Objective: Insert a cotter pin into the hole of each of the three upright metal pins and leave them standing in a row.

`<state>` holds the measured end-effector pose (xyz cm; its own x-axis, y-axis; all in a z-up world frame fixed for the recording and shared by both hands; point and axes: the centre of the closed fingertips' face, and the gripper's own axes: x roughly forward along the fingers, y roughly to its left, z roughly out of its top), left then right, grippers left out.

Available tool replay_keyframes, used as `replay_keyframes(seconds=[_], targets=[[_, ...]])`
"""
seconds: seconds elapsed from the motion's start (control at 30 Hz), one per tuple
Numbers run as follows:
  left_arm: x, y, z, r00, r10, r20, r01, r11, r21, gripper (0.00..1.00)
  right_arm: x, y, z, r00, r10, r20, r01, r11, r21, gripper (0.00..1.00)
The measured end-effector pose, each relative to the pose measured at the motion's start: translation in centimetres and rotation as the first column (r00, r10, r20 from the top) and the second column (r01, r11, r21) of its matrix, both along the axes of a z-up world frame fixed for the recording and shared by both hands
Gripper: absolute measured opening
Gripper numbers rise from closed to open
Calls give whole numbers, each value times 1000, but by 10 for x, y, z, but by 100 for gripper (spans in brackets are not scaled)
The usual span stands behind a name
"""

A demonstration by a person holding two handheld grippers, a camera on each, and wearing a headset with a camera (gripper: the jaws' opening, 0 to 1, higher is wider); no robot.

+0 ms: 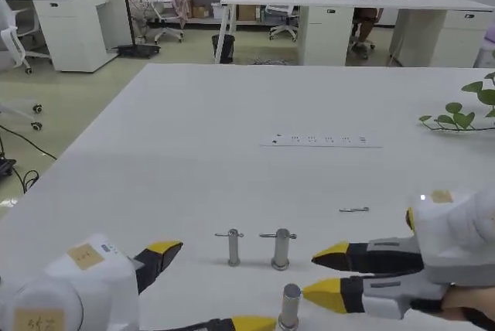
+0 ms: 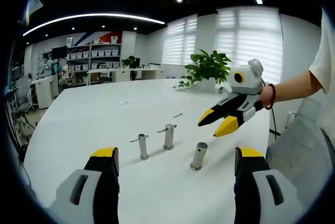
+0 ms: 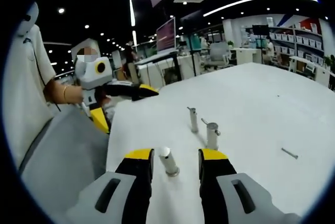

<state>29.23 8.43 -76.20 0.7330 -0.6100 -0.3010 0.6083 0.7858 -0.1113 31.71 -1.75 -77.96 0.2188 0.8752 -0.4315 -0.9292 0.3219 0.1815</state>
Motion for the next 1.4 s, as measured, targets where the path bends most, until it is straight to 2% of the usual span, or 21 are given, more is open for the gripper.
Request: replay_keyframes(seconds=[0.2,0.43,0.5,0.53,0.63,0.77,0.8,0.9,1.03,1.1,1.13,1.2,1.27,1.4], targets=[[2,0,-1,1000,0,-2,0,1000,4,96,29,-24,4,999,-47,9,48,998,-41,35],[6,0,0,1000,-4,1,4,1000,3,99,67,-49,-2,993,-120,15,121,986,-111,33],[7,-2,3,1000,-5,11,5,1000,-19,99,82,-60,-7,985,-170,20,171,973,-154,32],[7,-1,3,1000,-3,12,3,1000,-19,99,87,-62,-9,984,-173,30,176,970,-166,32],[10,-1,1,1000,1,13,-1,1000,-11,99,105,-75,-18,980,-193,48,199,955,-222,29],[12,0,0,1000,3,8,-3,1000,0,99,123,-84,-27,976,-211,56,219,941,-259,26],[12,0,1,1000,4,10,-4,1000,0,99,128,-89,-32,975,-211,65,221,930,-293,26],[14,1,2,1000,12,12,-12,1000,-5,99,139,-93,-39,977,-198,80,214,919,-333,25],[16,3,-1,1000,13,13,-14,1000,17,98,154,-102,-50,982,-156,111,188,891,-412,24],[16,5,-5,1000,9,15,-10,999,45,97,161,-102,-55,981,-168,98,194,892,-409,21],[16,5,-6,1000,8,14,-9,999,50,97,164,-104,-59,981,-170,95,195,883,-427,20],[16,5,-8,1000,8,4,-8,999,46,97,170,-109,-64,982,-147,118,186,867,-463,19],[16,5,-10,1000,7,-7,-7,999,37,97,175,-109,-69,981,-165,101,193,866,-461,19],[16,5,-9,1000,6,-6,-6,999,33,97,181,-110,-74,983,-155,97,183,862,-472,18]])
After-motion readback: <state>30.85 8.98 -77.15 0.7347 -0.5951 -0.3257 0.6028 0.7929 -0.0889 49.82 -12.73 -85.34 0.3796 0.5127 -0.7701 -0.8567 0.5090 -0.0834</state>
